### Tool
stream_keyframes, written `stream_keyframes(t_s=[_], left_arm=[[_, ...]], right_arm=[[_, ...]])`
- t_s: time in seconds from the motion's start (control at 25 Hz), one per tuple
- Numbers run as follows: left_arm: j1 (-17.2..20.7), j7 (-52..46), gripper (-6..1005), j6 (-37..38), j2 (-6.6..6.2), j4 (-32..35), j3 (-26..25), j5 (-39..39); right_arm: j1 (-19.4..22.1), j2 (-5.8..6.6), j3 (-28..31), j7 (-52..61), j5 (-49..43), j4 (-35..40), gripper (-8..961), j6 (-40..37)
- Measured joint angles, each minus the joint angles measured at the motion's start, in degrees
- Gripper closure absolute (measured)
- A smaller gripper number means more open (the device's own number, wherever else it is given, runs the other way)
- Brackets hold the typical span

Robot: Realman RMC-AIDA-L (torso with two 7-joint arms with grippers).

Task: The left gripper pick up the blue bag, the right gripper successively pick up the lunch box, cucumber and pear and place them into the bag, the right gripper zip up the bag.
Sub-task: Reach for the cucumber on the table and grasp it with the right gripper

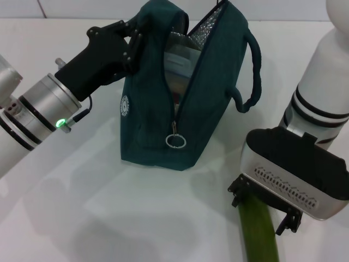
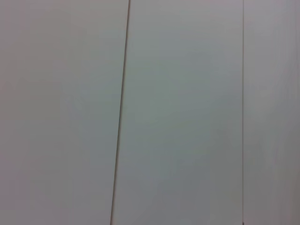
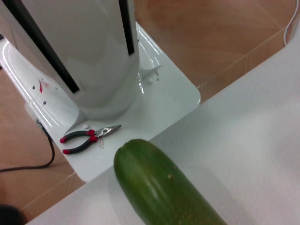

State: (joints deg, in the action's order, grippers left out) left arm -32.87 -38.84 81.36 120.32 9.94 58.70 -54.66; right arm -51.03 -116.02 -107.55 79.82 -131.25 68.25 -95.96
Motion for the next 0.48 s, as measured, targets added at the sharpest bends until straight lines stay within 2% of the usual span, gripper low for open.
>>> stream_keyframes(t_s=[0.48], left_arm=[[-0.3, 0.0, 948, 0.0, 0.00, 0.1, 0.0, 0.2]], right_arm=[[0.1, 0.02, -2.2, -0.3, -1.2, 0.2, 69, 0.4]])
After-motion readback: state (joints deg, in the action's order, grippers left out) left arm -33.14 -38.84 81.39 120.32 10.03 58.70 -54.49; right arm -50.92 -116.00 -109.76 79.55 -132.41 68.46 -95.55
